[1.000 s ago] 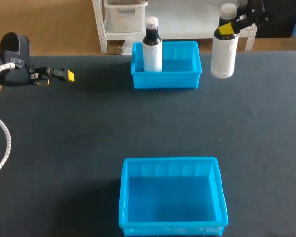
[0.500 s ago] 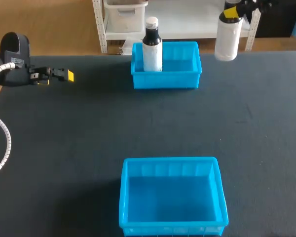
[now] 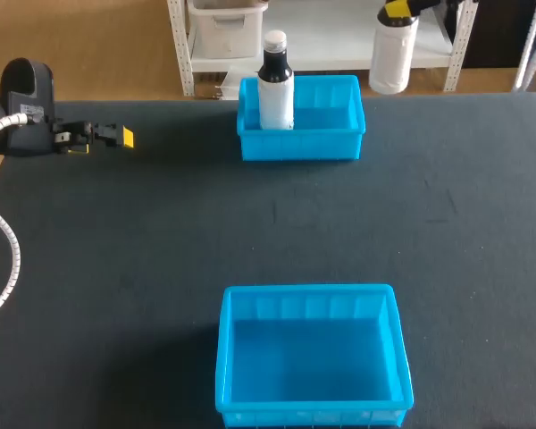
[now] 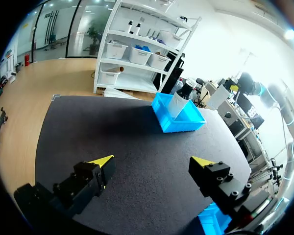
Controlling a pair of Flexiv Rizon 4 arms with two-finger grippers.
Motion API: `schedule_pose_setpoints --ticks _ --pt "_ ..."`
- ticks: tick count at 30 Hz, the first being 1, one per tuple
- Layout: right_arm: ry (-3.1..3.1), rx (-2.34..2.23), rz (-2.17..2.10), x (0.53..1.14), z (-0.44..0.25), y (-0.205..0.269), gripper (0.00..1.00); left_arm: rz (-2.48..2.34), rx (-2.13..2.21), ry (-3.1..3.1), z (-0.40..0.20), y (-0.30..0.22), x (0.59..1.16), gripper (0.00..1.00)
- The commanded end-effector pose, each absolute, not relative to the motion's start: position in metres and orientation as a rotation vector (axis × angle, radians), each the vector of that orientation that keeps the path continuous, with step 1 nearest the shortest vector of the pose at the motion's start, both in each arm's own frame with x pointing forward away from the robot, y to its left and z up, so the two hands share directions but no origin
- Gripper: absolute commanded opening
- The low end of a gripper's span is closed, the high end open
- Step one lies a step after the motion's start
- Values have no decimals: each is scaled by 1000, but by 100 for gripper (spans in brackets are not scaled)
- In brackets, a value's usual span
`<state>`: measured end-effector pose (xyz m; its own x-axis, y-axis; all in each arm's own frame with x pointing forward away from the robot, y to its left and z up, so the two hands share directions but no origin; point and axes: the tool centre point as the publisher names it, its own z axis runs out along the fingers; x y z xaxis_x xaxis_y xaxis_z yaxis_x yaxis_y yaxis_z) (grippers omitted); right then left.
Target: Pick up the bottle, and place it in the far bin if it is heavy, or in the near bin if it is light.
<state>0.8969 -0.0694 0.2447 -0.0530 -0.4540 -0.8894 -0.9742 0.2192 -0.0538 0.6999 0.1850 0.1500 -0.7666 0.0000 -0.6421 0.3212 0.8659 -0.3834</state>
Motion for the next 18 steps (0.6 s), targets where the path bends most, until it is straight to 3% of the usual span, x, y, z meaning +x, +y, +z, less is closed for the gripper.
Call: schedule_pose_setpoints --ticks 1,18 --pt "1624 -1428 854 922 244 -57 0 -636 231 2374 150 185 700 100" --pt "1592 -1484 943 937 228 -19 0 -636 231 2374 150 185 700 100"
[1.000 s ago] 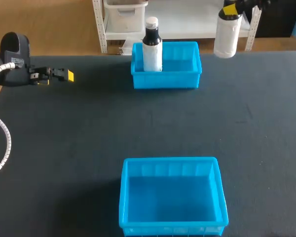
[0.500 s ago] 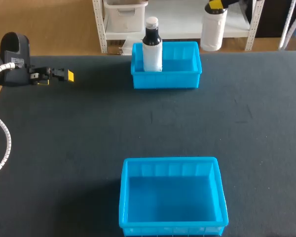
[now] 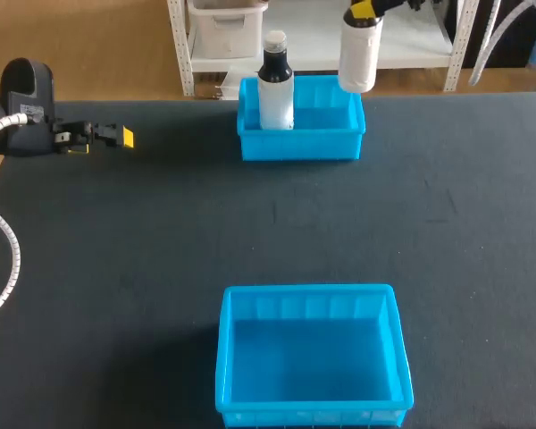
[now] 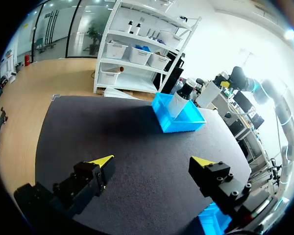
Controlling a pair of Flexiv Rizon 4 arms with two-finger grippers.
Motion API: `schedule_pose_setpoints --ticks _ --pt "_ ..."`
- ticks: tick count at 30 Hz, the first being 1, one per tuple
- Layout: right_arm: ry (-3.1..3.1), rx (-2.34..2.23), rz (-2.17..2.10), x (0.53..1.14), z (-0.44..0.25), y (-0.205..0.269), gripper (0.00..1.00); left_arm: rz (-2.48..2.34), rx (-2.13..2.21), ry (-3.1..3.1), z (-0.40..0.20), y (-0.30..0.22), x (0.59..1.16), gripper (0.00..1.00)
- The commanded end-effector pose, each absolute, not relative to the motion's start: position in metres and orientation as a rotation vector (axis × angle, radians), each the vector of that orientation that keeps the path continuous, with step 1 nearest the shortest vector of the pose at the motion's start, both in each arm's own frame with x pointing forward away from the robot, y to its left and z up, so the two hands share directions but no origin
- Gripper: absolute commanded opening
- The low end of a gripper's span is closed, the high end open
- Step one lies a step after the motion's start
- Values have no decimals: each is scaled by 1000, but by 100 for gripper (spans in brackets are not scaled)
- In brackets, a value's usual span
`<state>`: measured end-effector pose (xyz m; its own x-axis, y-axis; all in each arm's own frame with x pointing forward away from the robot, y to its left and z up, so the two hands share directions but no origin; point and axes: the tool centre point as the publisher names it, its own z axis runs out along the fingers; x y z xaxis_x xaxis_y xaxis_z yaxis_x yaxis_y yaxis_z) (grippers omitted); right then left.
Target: Pick up the bottle, and place it in the far bin if it is heavy, or in the near bin if it is light.
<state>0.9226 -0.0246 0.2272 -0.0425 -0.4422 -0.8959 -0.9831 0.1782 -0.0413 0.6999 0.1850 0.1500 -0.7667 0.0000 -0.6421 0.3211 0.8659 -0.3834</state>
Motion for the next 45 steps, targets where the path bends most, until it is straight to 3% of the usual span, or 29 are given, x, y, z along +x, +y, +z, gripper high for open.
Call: schedule_pose_setpoints --ticks 1,45 --pt "1591 -1485 947 937 227 -17 0 -636 231 2374 150 185 700 100" --pt "1585 -1510 1114 940 158 26 0 -636 231 2374 150 185 700 100"
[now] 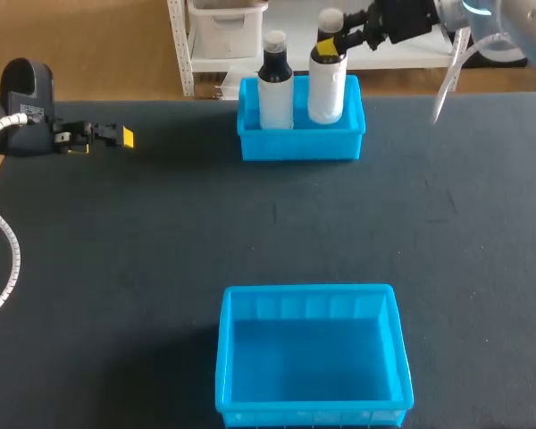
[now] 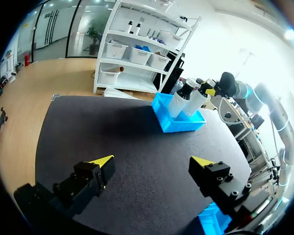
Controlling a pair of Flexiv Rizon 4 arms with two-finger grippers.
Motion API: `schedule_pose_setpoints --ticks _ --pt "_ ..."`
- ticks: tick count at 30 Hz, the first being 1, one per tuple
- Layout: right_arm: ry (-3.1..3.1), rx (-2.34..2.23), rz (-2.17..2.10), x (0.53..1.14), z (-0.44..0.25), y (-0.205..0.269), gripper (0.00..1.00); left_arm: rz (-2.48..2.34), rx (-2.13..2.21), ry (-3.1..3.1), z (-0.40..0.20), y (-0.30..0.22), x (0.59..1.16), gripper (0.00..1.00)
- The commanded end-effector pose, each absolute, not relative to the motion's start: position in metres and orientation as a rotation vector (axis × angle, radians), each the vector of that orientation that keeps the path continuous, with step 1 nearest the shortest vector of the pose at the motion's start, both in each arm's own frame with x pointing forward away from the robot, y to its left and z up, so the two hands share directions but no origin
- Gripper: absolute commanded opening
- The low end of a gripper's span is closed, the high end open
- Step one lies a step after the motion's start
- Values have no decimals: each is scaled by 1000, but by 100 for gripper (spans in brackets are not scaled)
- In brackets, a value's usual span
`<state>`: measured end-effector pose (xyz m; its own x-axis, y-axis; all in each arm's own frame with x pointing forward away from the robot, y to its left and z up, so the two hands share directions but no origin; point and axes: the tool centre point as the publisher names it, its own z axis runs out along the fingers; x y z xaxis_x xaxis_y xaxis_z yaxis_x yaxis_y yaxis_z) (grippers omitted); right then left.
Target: Pick up the bottle, and place it in the far bin if it is heavy, or in the near bin if it is light.
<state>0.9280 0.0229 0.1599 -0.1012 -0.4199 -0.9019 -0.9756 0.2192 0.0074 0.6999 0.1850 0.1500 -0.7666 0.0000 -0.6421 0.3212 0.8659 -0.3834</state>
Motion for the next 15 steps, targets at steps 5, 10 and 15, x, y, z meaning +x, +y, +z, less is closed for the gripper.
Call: schedule_pose_setpoints --ticks 5,10,15 --pt "1582 -1508 1122 941 152 27 0 -636 231 2374 150 185 700 100" --pt "1585 -1503 1131 941 148 27 0 -636 231 2374 150 185 700 100" --pt "1590 -1501 1139 942 144 28 0 -636 231 2374 150 185 700 100"
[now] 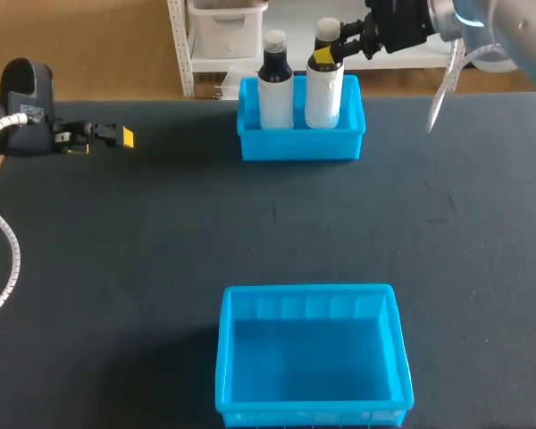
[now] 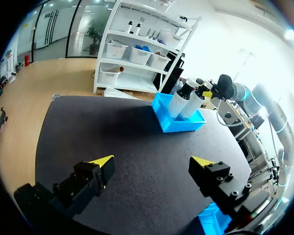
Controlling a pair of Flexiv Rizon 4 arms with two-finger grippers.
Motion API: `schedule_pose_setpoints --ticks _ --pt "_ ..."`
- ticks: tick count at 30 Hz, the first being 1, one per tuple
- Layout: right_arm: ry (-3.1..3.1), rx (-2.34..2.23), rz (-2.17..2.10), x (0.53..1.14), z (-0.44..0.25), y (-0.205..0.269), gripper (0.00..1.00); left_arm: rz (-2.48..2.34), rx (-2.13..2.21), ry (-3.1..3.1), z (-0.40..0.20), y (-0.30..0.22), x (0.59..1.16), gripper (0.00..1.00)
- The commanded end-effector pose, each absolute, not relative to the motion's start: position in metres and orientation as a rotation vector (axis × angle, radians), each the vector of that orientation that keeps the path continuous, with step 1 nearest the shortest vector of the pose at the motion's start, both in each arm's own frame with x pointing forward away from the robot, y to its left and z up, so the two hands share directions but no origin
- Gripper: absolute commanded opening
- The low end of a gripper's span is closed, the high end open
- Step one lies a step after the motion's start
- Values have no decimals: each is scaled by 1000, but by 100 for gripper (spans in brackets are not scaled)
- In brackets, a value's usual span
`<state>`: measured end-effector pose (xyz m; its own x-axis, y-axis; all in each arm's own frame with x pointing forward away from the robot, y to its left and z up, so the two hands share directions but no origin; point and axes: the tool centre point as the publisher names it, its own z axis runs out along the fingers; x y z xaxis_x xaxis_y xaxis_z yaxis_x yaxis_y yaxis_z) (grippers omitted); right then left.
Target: Pick up the bottle, and place it in the far bin if it is heavy, or in the near bin if it is light.
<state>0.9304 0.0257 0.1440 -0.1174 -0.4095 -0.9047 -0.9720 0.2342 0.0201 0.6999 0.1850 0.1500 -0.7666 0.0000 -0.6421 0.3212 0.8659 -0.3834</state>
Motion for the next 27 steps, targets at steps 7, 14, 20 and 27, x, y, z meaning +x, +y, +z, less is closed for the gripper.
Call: schedule_pose_setpoints --ticks 7,14,20,27 --pt "1598 -1504 1151 942 138 29 0 -636 231 2374 150 185 700 100" --pt "1601 -1512 1163 939 134 31 0 -636 231 2374 150 185 700 100" --pt "1612 -1528 1154 937 131 33 0 -636 231 2374 150 185 700 100" --pt "1619 -1534 1155 936 127 34 0 -636 231 2374 150 185 700 100"
